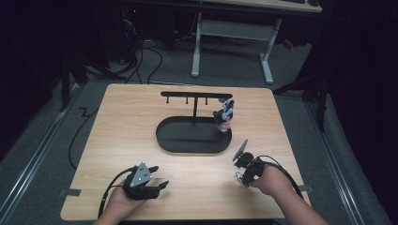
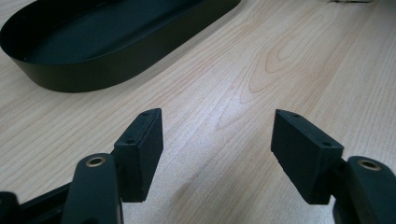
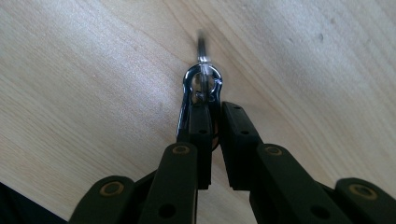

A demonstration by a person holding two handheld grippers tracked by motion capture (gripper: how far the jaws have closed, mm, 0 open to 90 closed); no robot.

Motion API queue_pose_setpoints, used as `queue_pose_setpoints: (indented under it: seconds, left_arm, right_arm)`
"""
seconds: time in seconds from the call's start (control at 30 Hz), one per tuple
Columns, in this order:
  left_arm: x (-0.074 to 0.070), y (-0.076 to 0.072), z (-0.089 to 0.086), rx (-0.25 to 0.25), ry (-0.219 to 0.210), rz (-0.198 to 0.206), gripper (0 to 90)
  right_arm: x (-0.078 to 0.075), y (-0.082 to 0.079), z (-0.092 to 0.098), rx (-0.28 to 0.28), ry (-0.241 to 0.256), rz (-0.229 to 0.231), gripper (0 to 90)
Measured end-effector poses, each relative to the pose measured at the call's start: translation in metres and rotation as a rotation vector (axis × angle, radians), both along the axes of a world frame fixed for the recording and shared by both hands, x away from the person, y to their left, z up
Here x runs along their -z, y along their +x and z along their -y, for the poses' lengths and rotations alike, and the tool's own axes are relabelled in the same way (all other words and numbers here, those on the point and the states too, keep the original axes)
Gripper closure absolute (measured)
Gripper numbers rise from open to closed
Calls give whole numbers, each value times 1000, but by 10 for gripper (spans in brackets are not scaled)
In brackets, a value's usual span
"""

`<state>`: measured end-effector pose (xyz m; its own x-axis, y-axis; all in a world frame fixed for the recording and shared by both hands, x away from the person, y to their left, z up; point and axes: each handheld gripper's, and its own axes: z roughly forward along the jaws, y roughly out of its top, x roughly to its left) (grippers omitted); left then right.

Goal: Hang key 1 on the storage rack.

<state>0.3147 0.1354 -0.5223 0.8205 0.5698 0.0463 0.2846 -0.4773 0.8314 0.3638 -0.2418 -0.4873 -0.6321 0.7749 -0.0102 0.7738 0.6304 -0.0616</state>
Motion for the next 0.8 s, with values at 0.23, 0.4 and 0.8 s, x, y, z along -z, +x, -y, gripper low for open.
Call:
queue_pose_setpoints:
  seconds: [0.23, 0.4, 0.8]
  left_arm:
    - [-1, 0, -2, -6, -3, -3, 349]
    - [0, 1, -1, -5, -4, -2, 349]
    - [1, 3, -1, -1, -11, 1, 349]
  right_arm:
    - [-1, -5, 4, -48, 12, 54, 849]
    - [-17, -9, 19, 9, 109, 121, 849]
    - [-46, -13, 31, 48, 213, 204, 849]
